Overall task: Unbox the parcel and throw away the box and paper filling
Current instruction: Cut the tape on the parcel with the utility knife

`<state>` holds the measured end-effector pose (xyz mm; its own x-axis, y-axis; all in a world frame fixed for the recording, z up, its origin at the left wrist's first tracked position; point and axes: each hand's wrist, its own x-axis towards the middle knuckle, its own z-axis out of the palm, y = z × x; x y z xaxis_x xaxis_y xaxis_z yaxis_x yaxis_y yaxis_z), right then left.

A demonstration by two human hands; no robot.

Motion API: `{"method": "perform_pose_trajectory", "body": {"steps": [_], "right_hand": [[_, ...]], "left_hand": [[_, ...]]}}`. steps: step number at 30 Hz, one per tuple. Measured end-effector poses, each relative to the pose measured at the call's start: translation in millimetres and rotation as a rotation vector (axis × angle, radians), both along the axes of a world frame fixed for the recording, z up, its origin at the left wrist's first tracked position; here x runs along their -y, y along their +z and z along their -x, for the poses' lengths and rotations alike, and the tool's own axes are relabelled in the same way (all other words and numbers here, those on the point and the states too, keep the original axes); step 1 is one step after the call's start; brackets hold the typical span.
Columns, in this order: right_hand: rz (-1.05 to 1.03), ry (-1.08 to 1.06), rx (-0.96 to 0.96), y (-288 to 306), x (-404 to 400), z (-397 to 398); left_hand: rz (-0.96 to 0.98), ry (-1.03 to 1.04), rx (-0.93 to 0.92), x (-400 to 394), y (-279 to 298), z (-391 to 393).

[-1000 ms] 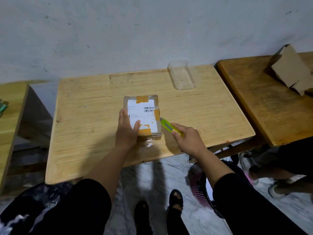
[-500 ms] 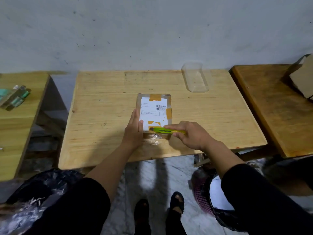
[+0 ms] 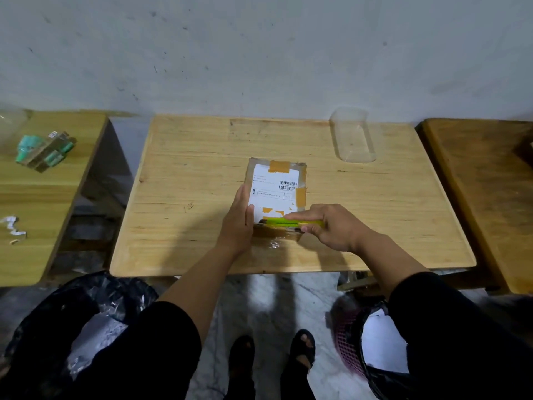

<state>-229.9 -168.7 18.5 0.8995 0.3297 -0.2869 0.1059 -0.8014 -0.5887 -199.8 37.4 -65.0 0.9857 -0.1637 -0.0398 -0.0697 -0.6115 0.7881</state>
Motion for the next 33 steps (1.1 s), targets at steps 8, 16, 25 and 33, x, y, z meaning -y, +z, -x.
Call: {"method": "perform_pose_trajectory", "body": {"steps": [8, 16, 25, 33], "right_hand": [[0.073, 0.059, 0.036, 4, -2, -2], [0.201, 0.053, 0.03, 10, 27, 10], [-0.185, -0.325, -0.099, 27, 48, 30], [-0.464, -0.794, -0.021, -22, -27, 46]], "left_hand": [[0.004, 0.017, -0.003, 2, 1, 2], [-0.005, 0.022, -0.002, 4, 4, 4], [-0.028, 0.012, -0.02, 0, 13, 5], [-0.022, -0.005, -0.01, 0, 18, 5]]}}
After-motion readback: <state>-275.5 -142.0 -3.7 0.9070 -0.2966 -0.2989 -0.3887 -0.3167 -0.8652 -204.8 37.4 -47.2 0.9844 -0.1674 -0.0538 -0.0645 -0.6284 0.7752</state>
